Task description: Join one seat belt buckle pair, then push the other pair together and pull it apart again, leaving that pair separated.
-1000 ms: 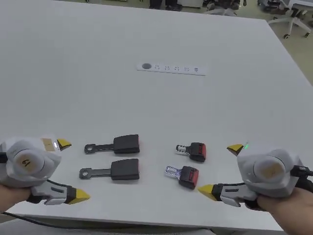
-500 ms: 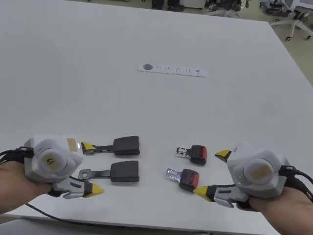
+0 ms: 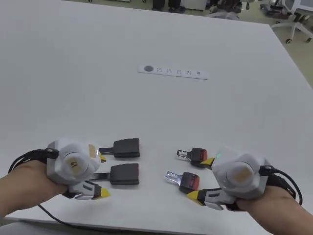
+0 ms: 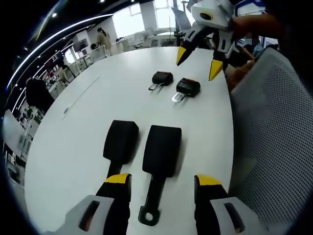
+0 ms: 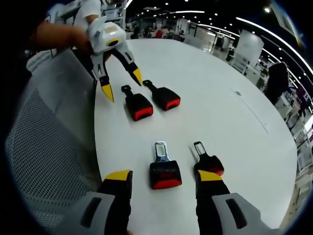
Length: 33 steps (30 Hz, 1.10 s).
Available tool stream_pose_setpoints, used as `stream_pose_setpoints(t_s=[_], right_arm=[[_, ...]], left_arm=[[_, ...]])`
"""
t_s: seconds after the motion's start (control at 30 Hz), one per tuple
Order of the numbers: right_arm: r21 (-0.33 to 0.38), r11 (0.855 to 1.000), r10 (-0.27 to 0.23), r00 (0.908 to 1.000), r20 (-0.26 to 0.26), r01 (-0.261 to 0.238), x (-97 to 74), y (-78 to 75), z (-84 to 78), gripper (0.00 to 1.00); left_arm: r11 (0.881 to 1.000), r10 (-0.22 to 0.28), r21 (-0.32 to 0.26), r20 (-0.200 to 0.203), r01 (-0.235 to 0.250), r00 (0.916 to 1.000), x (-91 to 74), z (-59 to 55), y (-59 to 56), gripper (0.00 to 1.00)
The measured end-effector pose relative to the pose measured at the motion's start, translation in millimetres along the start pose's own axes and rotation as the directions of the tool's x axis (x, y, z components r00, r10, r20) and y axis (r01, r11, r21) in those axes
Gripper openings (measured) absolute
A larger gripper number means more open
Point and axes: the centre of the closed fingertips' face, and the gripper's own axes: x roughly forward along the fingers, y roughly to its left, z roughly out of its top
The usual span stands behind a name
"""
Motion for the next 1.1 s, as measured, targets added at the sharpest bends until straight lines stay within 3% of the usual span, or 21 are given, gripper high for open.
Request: stream_pose_setpoints(t_s=[0.43,0.57,0.83,1.1], right_arm=[[-0.013,0.998,0.068,0.9969,-0.039,-0.069,23.1,5.1,-7.1,0.42],[-0.029,0.995,0.095,0.9938,-0.057,-0.097,26.7,9.1,-9.5,0.39],[-0.042,0.995,0.084,0.9933,-0.08,-0.087,31.0,-0.4,-15.7,0.39],[-0.057,0.992,0.103,0.9892,-0.105,-0.11,39.9,-1.4,-20.4,0.38]], left_arm=[[0.999,-0.039,0.023,-0.023,0.039,0.999,17.3,16.6,2.1,0.47],[0.998,-0.048,0.049,-0.037,0.05,0.9981,19.7,16.7,4.7,0.46],[0.989,-0.089,0.113,-0.084,0.098,0.9925,25.6,11.4,1.0,0.42],[0.979,-0.111,0.16,-0.109,0.128,0.9878,30.3,8.4,1.4,0.34]])
